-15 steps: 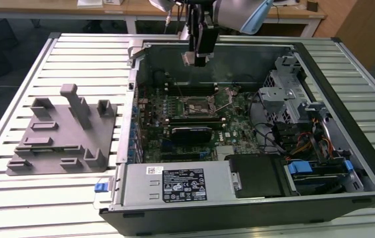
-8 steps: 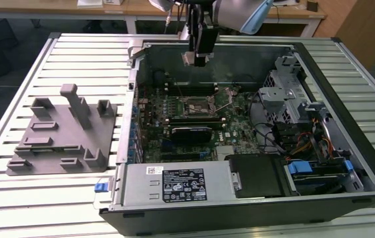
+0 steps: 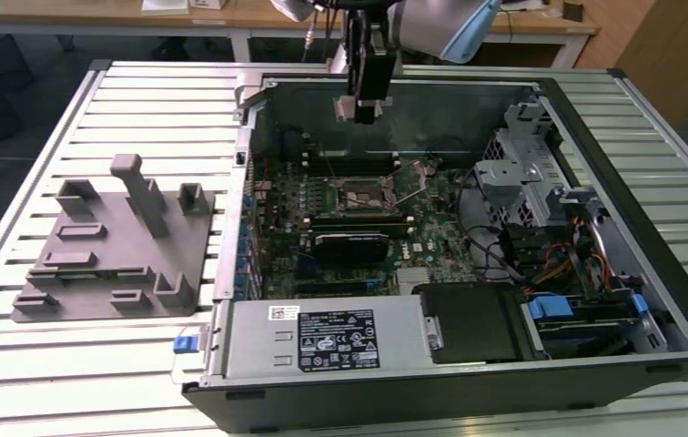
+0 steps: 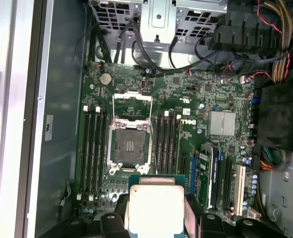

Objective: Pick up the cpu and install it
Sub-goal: 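Place the cpu into insertion slot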

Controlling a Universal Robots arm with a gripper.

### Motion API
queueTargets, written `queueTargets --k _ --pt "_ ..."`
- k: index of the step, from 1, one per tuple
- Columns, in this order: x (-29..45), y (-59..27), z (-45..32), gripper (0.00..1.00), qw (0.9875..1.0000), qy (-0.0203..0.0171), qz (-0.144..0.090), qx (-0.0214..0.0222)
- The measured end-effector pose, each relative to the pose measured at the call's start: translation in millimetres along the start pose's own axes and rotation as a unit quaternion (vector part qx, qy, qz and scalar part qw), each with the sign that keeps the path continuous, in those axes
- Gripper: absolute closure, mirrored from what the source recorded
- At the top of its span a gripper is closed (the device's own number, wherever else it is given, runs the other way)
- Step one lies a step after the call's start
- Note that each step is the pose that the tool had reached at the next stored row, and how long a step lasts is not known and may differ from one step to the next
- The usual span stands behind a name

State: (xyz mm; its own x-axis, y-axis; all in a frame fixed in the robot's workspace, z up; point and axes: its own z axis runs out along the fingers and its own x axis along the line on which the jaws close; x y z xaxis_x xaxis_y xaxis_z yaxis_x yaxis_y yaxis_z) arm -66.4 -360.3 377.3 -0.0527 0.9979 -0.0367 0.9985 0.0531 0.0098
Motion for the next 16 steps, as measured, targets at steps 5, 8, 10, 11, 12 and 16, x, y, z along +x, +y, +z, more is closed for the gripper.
queueTargets --k 5,8,10,11,12,16 --pt "0.4 0.0 1.9 0.47 1.0000 0.0000 0.000 0.0000" --pt "0.7 -0.1 3.0 0.47 1.0000 0.0000 0.000 0.0000" --pt "1.0 -0.1 3.7 0.47 1.0000 0.0000 0.000 0.0000" --pt "1.1 0.0 3.9 0.47 1.0000 0.0000 0.000 0.0000" --pt "1.2 0.0 4.2 0.47 1.0000 0.0000 0.000 0.0000" --pt "1.8 0.0 5.0 0.47 1.0000 0.0000 0.000 0.0000"
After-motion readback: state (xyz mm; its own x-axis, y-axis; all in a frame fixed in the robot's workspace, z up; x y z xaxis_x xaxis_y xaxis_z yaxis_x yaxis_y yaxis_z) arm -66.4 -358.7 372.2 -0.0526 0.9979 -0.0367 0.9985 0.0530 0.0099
